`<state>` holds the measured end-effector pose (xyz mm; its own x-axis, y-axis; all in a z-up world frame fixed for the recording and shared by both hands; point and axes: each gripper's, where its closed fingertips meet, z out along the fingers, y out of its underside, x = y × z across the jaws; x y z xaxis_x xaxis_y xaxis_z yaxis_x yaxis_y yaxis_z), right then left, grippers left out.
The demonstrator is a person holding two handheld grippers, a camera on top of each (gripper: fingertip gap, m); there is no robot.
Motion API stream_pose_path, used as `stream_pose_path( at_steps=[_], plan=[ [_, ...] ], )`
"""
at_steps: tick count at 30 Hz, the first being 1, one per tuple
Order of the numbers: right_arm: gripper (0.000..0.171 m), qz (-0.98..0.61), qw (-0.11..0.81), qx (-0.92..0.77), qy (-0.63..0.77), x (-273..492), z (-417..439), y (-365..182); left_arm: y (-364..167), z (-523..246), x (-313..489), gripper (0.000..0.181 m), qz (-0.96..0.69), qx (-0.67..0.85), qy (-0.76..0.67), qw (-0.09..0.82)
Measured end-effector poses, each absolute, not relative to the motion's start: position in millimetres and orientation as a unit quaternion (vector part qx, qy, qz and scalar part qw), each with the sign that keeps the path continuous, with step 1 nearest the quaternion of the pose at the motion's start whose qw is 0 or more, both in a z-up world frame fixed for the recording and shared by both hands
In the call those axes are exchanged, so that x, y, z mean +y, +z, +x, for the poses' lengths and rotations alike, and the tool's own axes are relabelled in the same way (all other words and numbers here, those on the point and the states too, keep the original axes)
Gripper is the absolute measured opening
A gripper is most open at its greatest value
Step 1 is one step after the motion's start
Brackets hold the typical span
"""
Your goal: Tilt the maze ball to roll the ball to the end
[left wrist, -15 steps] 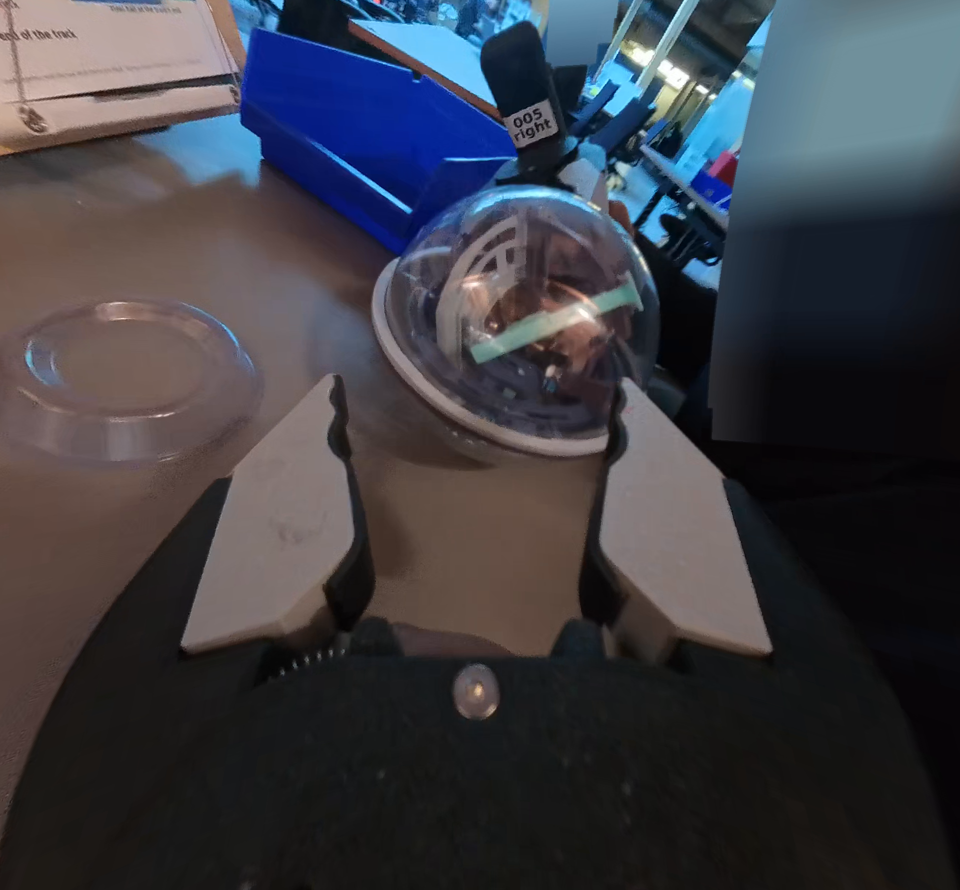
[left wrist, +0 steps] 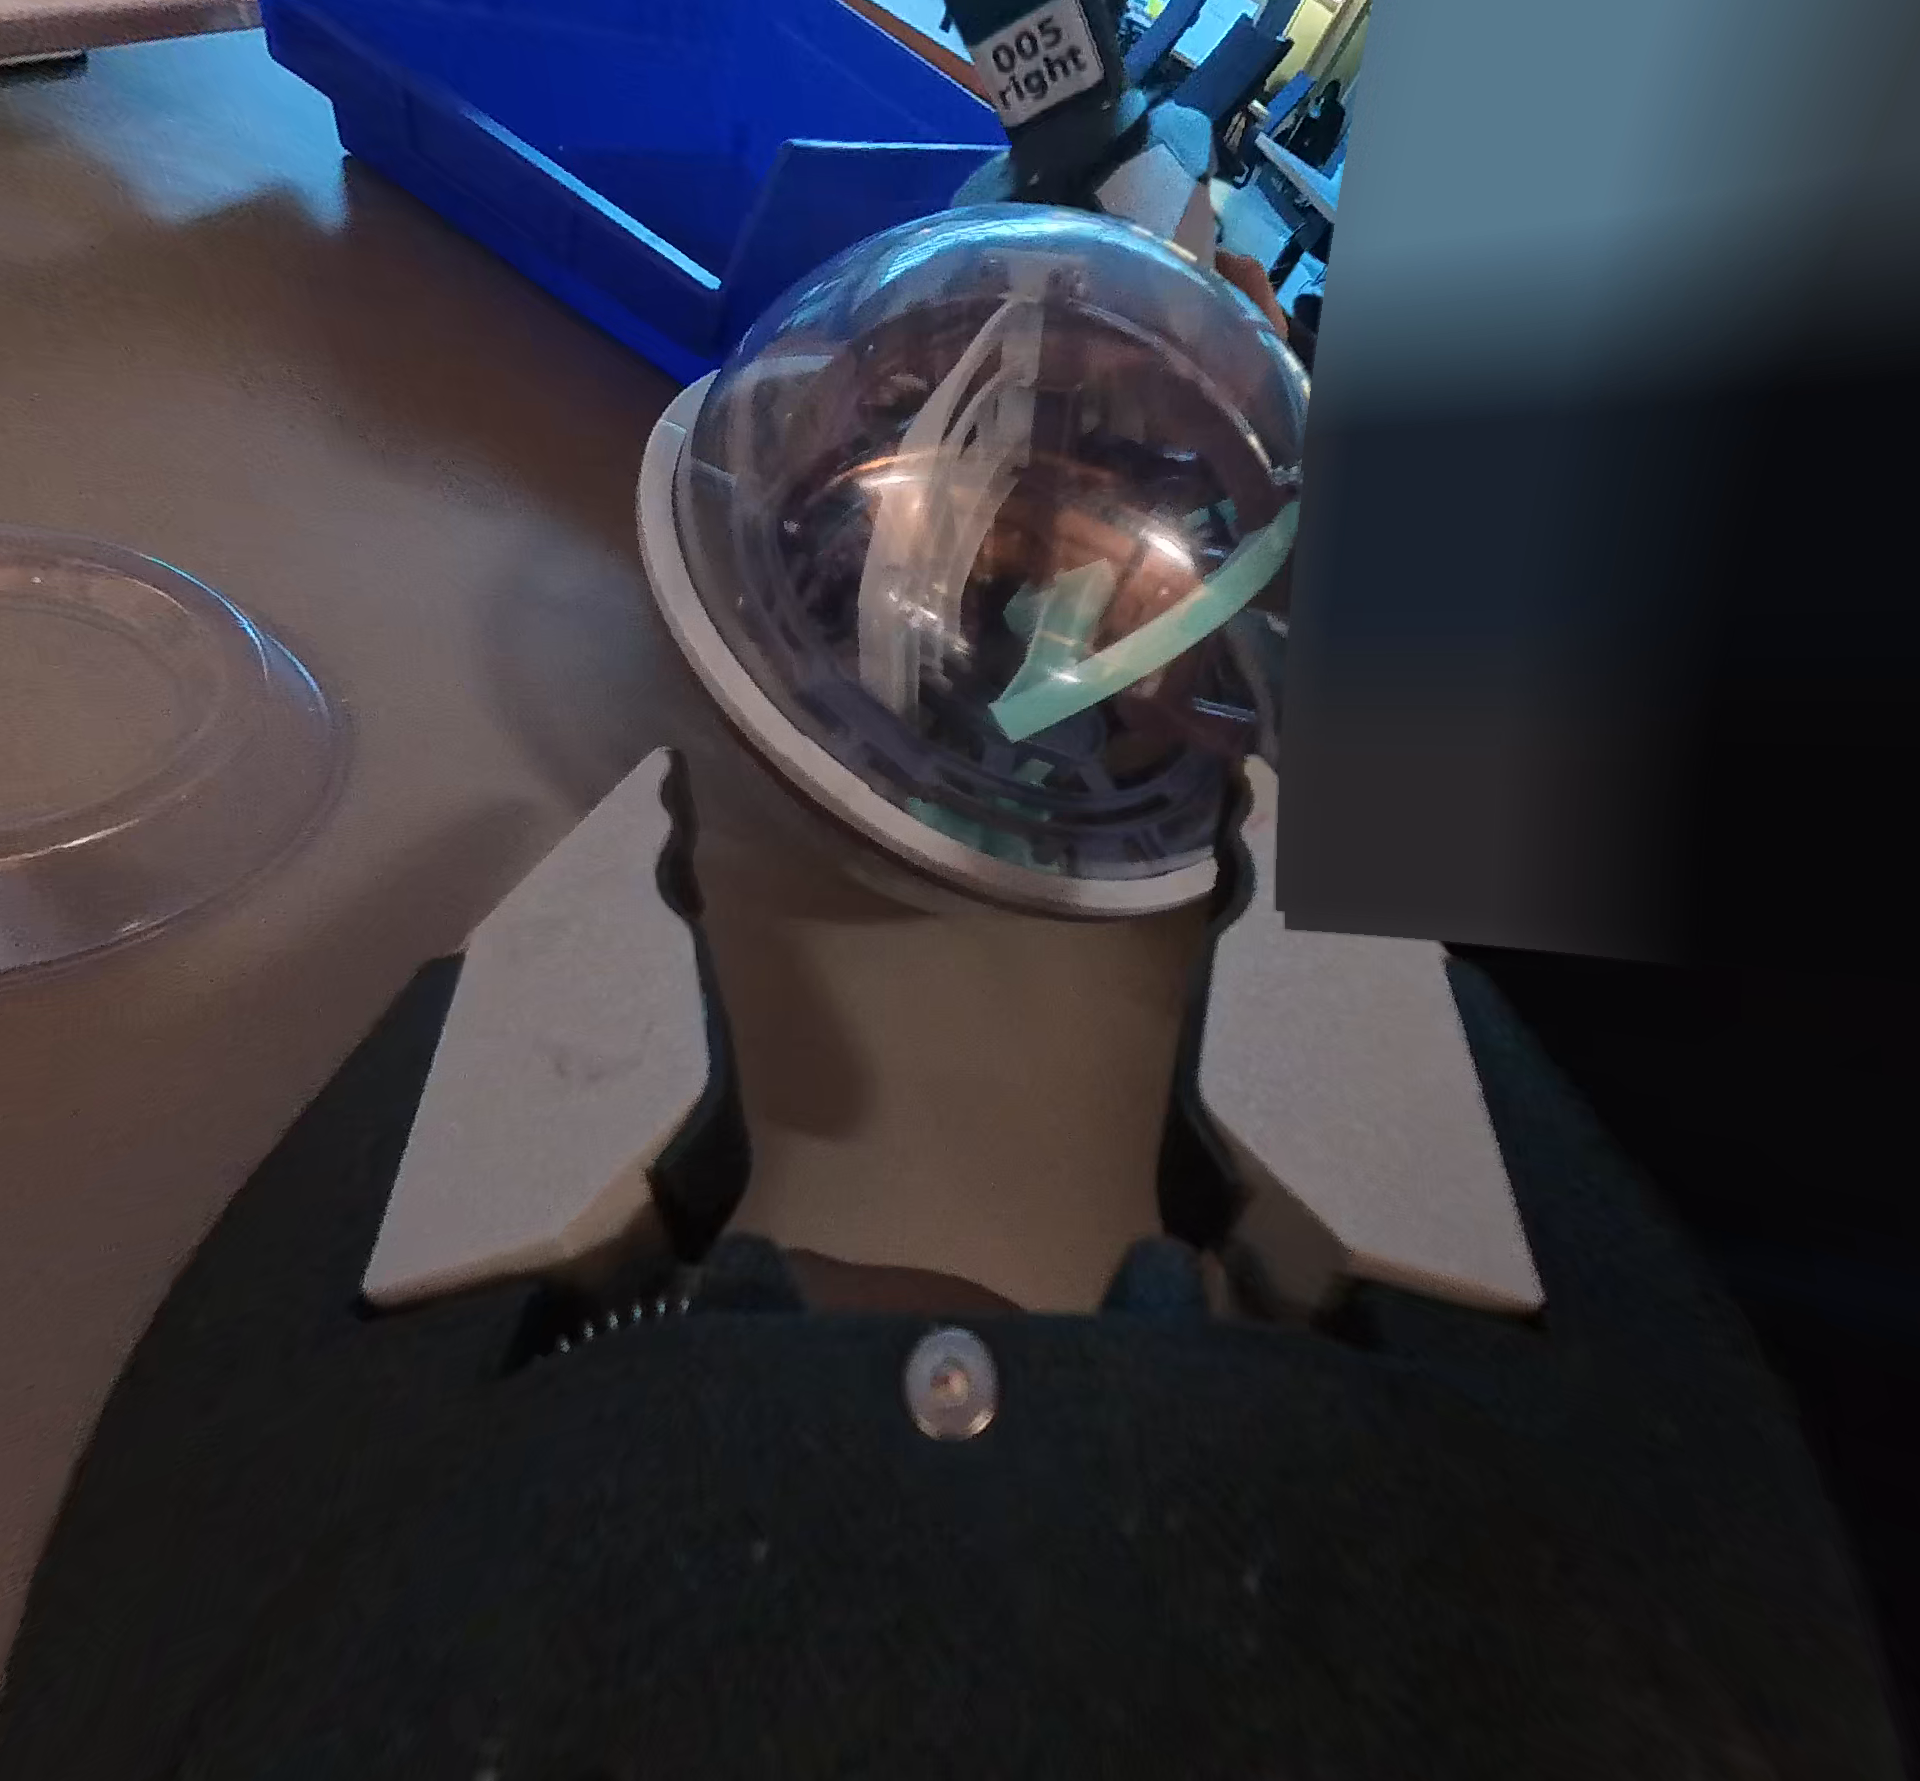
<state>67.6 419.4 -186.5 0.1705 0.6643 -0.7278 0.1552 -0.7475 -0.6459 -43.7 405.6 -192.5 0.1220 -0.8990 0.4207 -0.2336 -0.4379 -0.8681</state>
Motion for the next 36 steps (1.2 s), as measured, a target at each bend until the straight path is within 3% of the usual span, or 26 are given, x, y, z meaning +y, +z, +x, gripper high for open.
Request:
stream_pose_path(
  at_steps=[5, 19, 27, 32, 36],
  plan=[
    [0.086, -0.710, 0.219, -0.268, 0.613, 421.2, 64.0, -178.0, -194.3, -39.3, 398.1, 0.097, -0.669, 0.418, -0.528, 0.313],
    [0.085, -0.708, 0.241, -0.263, 0.609, 425.3, 63.7, -174.1, -194.0, -41.1, 401.7, 0.096, -0.665, 0.406, -0.536, 0.325],
    [0.115, -0.722, 0.262, -0.271, 0.581, 420.4, 76.0, -190.0, -196.2, -41.4, 396.5, 0.094, -0.656, 0.392, -0.562, 0.317],
    [0.124, -0.706, 0.220, -0.310, 0.597, 391.1, 54.8, -200.9, -206.4, -28.6, 388.2, 0.102, -0.671, 0.369, -0.579, 0.280],
    [0.138, -0.717, 0.208, -0.362, 0.559, 372.7, 37.0, -216.0, -203.5, -12.5, 381.8, 0.128, -0.669, 0.346, -0.593, 0.284]
  ],
)
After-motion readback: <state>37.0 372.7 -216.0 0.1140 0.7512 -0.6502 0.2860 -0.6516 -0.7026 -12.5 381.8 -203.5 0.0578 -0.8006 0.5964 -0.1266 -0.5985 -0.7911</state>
